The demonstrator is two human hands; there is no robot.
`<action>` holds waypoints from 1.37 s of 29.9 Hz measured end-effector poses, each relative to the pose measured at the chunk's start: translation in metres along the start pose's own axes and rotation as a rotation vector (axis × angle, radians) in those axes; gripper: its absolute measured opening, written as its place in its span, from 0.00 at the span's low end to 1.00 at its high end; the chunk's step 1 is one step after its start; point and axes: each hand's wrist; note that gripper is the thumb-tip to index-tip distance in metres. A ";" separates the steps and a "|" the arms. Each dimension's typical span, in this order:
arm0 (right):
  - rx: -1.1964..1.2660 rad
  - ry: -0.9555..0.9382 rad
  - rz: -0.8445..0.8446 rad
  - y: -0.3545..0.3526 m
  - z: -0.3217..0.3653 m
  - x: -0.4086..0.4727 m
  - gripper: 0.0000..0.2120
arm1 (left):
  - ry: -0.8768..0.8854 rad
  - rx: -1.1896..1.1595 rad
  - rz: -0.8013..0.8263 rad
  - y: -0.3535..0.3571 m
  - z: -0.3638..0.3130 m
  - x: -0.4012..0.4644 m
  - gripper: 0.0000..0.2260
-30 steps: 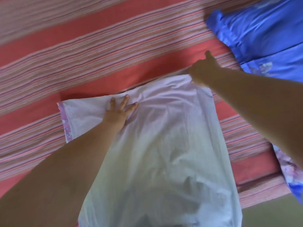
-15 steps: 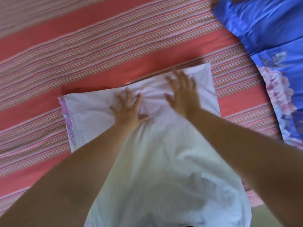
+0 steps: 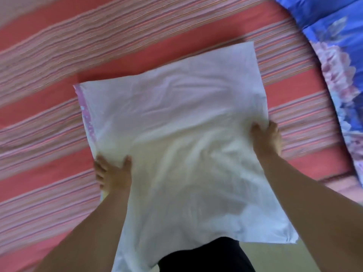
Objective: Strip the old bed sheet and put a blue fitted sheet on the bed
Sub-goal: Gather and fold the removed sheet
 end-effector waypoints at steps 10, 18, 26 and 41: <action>-0.189 0.090 0.178 -0.019 -0.124 -0.093 0.31 | -0.165 -0.220 0.122 -0.038 0.136 -0.093 0.32; 0.330 0.055 0.250 -0.037 -0.191 -0.132 0.24 | -0.082 -0.298 0.214 -0.059 0.188 -0.122 0.34; 0.878 0.497 0.250 -0.020 -0.247 -0.161 0.14 | -0.273 -0.684 0.013 -0.041 0.258 -0.150 0.17; 0.091 -0.089 0.523 0.008 -0.292 -0.178 0.20 | -0.332 -0.466 0.480 -0.040 0.297 -0.178 0.22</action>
Point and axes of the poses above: each hand's wrist, its own x-axis towards the middle knuckle, its own y-axis out of the palm, z = x × y, and after that the axes turned 13 degrees about -x, right-handed
